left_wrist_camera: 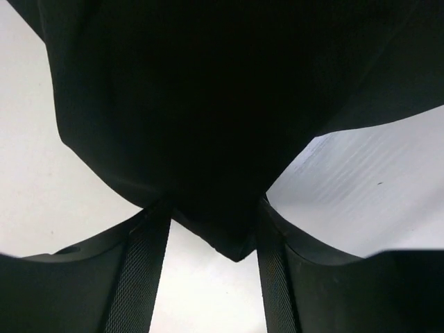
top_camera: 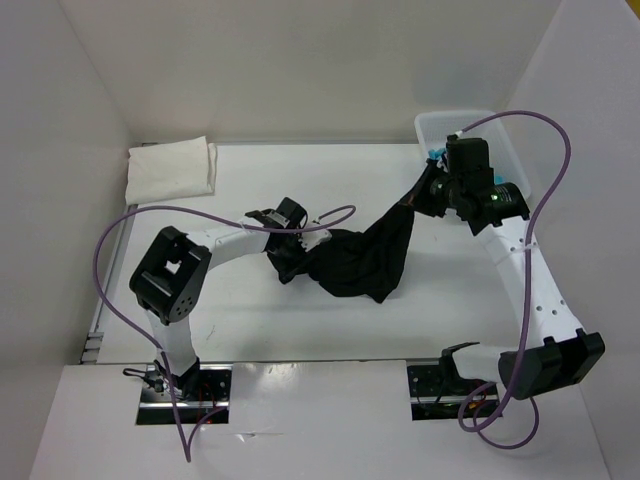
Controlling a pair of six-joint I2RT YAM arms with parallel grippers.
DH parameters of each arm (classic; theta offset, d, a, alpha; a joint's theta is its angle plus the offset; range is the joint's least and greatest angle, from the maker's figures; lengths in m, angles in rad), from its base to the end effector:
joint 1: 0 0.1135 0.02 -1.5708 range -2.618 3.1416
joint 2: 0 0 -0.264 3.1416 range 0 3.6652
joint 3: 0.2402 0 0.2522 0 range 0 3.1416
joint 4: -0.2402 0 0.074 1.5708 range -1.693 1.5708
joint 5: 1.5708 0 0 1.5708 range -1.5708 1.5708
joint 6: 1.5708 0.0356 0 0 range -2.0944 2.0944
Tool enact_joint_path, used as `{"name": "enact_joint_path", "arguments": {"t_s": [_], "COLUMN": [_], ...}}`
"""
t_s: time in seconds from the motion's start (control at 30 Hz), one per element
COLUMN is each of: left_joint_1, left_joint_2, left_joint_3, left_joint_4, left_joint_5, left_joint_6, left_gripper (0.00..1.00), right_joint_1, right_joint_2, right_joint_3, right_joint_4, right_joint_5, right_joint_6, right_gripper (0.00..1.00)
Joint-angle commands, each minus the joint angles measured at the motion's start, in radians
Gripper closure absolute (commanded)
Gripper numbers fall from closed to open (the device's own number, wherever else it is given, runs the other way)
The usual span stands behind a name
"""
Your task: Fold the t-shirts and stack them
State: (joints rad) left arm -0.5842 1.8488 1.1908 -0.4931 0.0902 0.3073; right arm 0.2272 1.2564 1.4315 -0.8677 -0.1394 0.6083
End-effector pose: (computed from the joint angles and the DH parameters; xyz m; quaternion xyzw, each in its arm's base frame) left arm 0.3048 -0.2054 0.1651 0.4297 0.8775 -0.0724 0.2000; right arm 0.2456 0.0619 0.3965 0.1420 0.8922 0.2297 0.3620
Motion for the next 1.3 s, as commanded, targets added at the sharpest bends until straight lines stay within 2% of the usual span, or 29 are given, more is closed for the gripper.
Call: {"name": "enact_joint_path", "arguments": {"t_s": [0.0,0.1,0.17,0.53,0.6,0.63,0.73,0.77,0.9,0.93,1.03,1.07,1.13,1.17,1.2,1.27], "left_joint_1": [-0.002,-0.002,-0.002,-0.002,-0.002,-0.002,-0.002,-0.002,0.072,0.127,0.28,0.318,0.398,0.461,0.484,0.497], "left_joint_2": [0.02,-0.011,-0.022,-0.039,-0.039,-0.022,0.012,0.021,-0.046,-0.062,-0.102,-0.114,-0.114,-0.114,-0.114,-0.125], "left_joint_3": [-0.011,-0.011,-0.022,-0.042,-0.042,-0.051,-0.051,-0.051,0.039,0.131,0.323,0.483,0.651,0.726,0.844,0.903], "left_joint_4": [-0.012,-0.038,-0.047,-0.087,-0.098,-0.098,-0.078,-0.065,-0.039,-0.053,-0.065,-0.079,-0.116,-0.127,-0.136,-0.145], "left_joint_5": [-0.003,0.006,-0.006,-0.04,-0.04,-0.04,-0.029,-0.029,-0.092,-0.156,-0.242,-0.274,-0.261,-0.25,-0.25,-0.26], "left_joint_6": [-0.013,-0.004,-0.004,-0.022,-0.022,-0.022,-0.013,-0.013,0.019,0.054,0.121,0.153,0.162,0.162,0.171,0.205], "left_gripper": [0.42,0.33,0.32,0.33,0.41,0.58,0.85,1.0,1.0,1.0,1.0,1.0,1.0,1.0,1.0,1.0], "right_joint_1": [-0.028,-0.037,-0.037,-0.037,-0.037,-0.037,-0.046,-0.046,-0.092,-0.103,-0.117,-0.117,-0.126,-0.126,-0.14,-0.17], "right_joint_2": [-0.029,-0.02,-0.02,-0.002,-0.002,0.008,0.008,0.017,0.104,0.142,0.345,0.4,0.559,0.595,0.606,0.615], "right_joint_3": [0.024,0.035,0.044,0.053,0.053,0.053,0.044,0.044,0.044,0.076,0.388,0.631,0.902,1.116,1.144,1.214], "right_joint_4": [0.033,0.033,0.033,0.033,0.033,0.042,0.053,0.053,0.105,0.105,0.044,-0.024,-0.106,-0.134,-0.107,-0.106], "right_joint_5": [0.0,-0.009,-0.009,-0.019,-0.019,-0.028,-0.028,-0.028,-0.049,-0.061,-0.036,-0.016,0.052,0.076,0.077,0.061], "right_joint_6": [-0.016,-0.025,-0.025,-0.035,-0.035,-0.035,-0.035,-0.035,-0.073,-0.1,-0.146,-0.169,-0.179,-0.168,-0.147,-0.133], "right_gripper": [1.0,1.0,1.0,1.0,1.0,1.0,1.0,1.0,1.0,1.0,1.0,1.0,1.0,1.0,1.0,1.0]}}
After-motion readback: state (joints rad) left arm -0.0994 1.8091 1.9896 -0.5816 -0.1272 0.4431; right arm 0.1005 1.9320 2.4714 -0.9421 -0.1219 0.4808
